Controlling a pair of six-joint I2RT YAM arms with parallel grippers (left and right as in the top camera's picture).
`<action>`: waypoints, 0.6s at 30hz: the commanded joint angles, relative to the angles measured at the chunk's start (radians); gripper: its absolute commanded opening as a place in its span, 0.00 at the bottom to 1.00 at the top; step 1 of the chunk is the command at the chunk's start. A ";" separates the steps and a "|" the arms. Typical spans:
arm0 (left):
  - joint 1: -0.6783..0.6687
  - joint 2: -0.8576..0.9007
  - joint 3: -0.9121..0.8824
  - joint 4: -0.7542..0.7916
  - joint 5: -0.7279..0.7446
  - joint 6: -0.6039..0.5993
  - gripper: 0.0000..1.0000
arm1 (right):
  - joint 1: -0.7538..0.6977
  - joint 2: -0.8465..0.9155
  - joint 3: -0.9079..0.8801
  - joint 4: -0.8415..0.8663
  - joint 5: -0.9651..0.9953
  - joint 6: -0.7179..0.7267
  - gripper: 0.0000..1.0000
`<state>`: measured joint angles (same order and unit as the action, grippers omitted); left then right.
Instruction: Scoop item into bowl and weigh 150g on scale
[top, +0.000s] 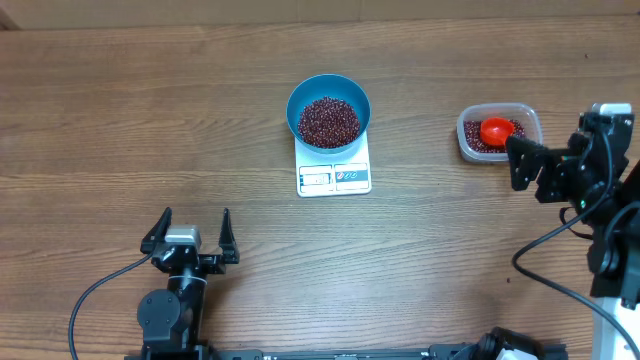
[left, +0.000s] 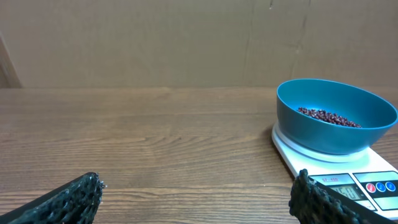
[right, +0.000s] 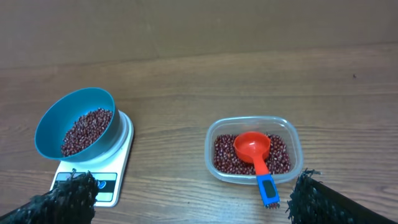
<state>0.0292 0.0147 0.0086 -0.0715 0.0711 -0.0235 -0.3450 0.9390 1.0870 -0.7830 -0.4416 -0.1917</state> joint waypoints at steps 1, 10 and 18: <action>0.010 -0.011 -0.004 -0.002 0.000 -0.010 0.99 | 0.004 -0.043 -0.053 0.047 -0.014 0.007 1.00; 0.010 -0.011 -0.004 -0.002 0.000 -0.010 1.00 | 0.004 -0.123 -0.162 0.166 -0.062 0.008 1.00; 0.010 -0.011 -0.004 -0.002 0.000 -0.010 0.99 | 0.004 -0.196 -0.226 0.235 -0.062 0.008 1.00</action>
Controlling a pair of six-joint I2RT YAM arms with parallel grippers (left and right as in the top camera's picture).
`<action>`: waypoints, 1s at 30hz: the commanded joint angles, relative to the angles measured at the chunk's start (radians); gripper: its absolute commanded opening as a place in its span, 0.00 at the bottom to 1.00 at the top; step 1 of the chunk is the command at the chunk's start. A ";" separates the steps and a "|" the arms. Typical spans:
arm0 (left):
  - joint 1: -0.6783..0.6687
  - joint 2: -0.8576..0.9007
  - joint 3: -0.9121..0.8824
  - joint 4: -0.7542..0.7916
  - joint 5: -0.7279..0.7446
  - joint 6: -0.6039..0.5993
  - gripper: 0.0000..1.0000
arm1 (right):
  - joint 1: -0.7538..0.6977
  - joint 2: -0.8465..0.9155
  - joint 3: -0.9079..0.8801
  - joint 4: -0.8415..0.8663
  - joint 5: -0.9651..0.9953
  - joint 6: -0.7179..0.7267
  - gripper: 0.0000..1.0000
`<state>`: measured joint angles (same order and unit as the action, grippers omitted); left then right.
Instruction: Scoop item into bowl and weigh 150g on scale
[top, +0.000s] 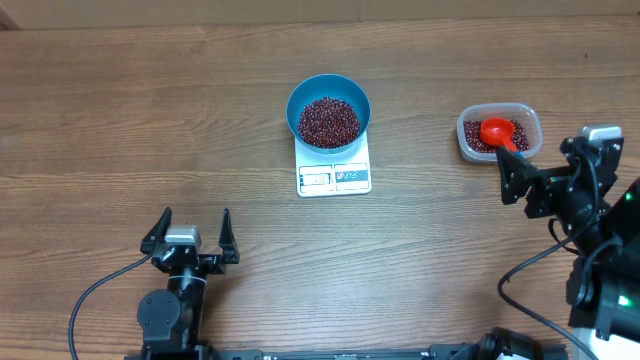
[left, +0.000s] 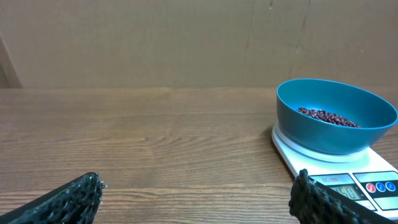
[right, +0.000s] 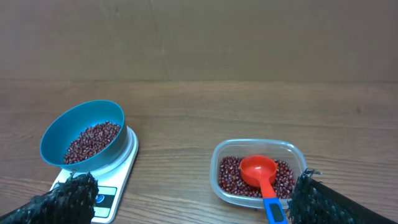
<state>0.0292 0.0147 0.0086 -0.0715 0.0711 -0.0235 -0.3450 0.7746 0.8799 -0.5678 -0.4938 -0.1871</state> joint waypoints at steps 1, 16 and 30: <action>0.010 -0.011 -0.004 -0.002 0.000 -0.010 1.00 | 0.004 -0.048 -0.032 0.036 -0.016 0.003 1.00; 0.010 -0.011 -0.004 -0.002 0.000 -0.010 0.99 | 0.038 -0.209 -0.274 0.267 -0.063 0.003 1.00; 0.010 -0.011 -0.004 -0.002 0.000 -0.010 1.00 | 0.064 -0.351 -0.434 0.396 -0.078 0.003 1.00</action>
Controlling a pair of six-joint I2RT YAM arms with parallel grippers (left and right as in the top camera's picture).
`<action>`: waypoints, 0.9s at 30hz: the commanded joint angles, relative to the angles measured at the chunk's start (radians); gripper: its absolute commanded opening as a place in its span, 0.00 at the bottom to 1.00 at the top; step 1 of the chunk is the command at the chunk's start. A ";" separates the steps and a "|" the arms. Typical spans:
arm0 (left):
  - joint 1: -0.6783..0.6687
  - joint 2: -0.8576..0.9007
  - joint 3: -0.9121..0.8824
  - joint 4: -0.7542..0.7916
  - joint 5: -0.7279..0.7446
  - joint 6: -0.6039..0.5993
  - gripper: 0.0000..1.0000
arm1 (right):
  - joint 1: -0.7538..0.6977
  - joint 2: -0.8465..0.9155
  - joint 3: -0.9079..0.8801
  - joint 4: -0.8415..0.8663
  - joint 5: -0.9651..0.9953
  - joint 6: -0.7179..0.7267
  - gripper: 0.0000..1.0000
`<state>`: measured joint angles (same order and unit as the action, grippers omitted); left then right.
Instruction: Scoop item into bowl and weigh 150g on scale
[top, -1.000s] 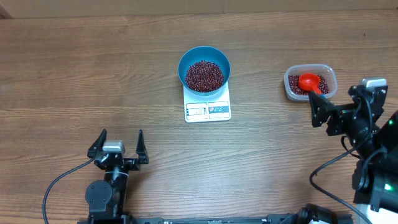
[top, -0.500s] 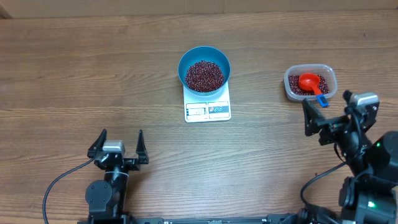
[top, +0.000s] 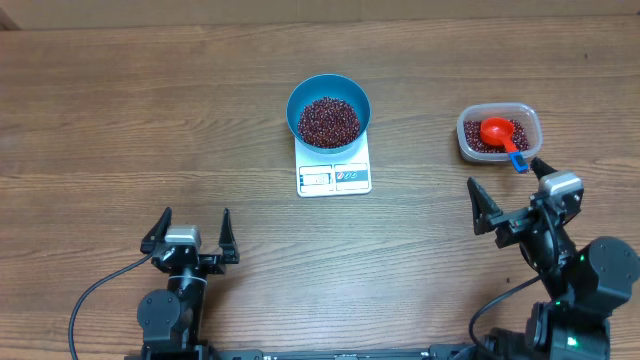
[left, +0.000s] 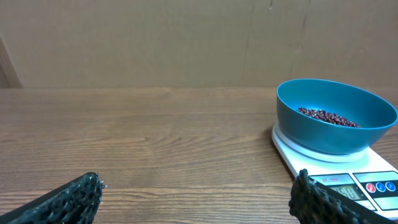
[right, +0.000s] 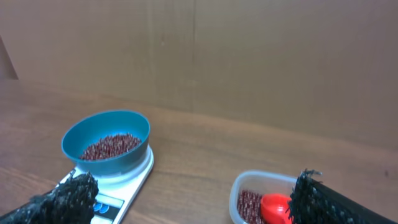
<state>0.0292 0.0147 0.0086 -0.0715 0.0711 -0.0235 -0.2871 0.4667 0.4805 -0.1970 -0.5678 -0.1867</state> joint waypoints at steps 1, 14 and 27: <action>0.010 -0.011 -0.004 -0.002 0.000 -0.010 0.99 | 0.006 -0.062 -0.049 0.034 -0.004 0.003 1.00; 0.010 -0.011 -0.004 -0.002 0.000 -0.010 0.99 | 0.008 -0.211 -0.299 0.298 -0.003 0.187 1.00; 0.010 -0.011 -0.004 -0.002 0.000 -0.010 0.99 | 0.058 -0.426 -0.473 0.359 0.050 0.213 1.00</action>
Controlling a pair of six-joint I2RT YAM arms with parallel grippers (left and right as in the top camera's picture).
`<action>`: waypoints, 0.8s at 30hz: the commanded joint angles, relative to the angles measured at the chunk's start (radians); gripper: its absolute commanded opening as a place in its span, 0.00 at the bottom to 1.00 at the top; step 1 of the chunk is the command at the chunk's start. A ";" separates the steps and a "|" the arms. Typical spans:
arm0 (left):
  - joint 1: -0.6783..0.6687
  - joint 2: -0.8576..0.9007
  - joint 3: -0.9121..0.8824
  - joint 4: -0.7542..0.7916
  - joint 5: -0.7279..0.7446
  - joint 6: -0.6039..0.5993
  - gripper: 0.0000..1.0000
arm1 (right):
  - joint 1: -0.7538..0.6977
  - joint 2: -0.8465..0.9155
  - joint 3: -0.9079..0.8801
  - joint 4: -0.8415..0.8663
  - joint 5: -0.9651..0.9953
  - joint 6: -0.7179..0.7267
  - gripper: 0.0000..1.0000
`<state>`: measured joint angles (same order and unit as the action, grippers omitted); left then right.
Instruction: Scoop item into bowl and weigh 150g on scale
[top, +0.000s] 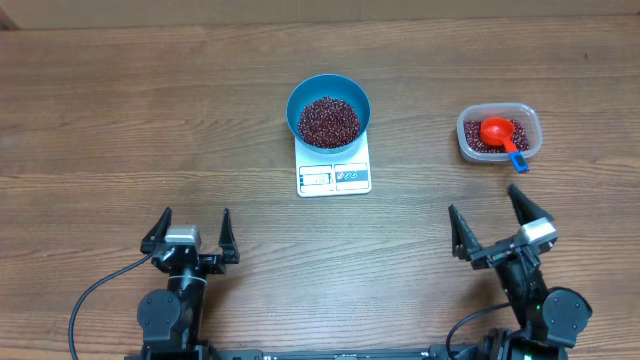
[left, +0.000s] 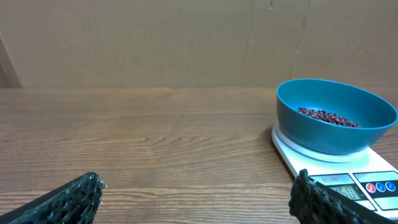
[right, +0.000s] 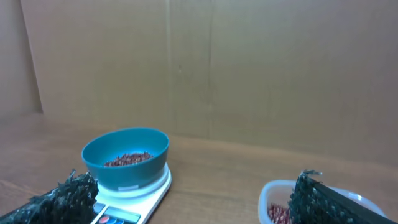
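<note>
A blue bowl (top: 329, 111) holding dark red beans sits on a white scale (top: 334, 172) at the table's middle back. At the back right a clear tub (top: 499, 132) of beans holds a red scoop (top: 497, 131) with a blue handle. My left gripper (top: 189, 233) stands open near the front left, nothing between its fingers. My right gripper (top: 490, 229) stands open at the front right, well in front of the tub and empty. The bowl (left: 336, 115) shows in the left wrist view, and the bowl (right: 126, 156) in the right wrist view.
A brown cardboard wall (right: 249, 68) stands behind the table. The wooden table (top: 150, 120) stretches left of the scale.
My right gripper has moved back toward the front edge and a little left, further from the tub. It stays open. The left arm has not moved.
My right gripper stood open just beside the bean tub with the scoop lying in it. At each later moment it was further toward the front of the table, still open and empty. The scoop, bowl, scale and left arm stayed put.
</note>
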<state>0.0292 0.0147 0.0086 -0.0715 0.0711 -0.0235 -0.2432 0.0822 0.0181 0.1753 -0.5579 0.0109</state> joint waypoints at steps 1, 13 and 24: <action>0.010 -0.011 -0.004 -0.002 0.000 -0.010 0.99 | 0.020 -0.051 -0.011 -0.020 0.051 0.015 1.00; 0.010 -0.011 -0.004 -0.002 0.000 -0.010 0.99 | 0.129 -0.080 -0.011 -0.176 0.153 -0.046 1.00; 0.010 -0.011 -0.004 -0.002 0.000 -0.010 0.99 | 0.133 -0.080 -0.011 -0.230 0.069 -0.099 1.00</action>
<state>0.0292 0.0147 0.0086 -0.0715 0.0711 -0.0235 -0.1158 0.0116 0.0181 -0.0563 -0.4561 -0.0608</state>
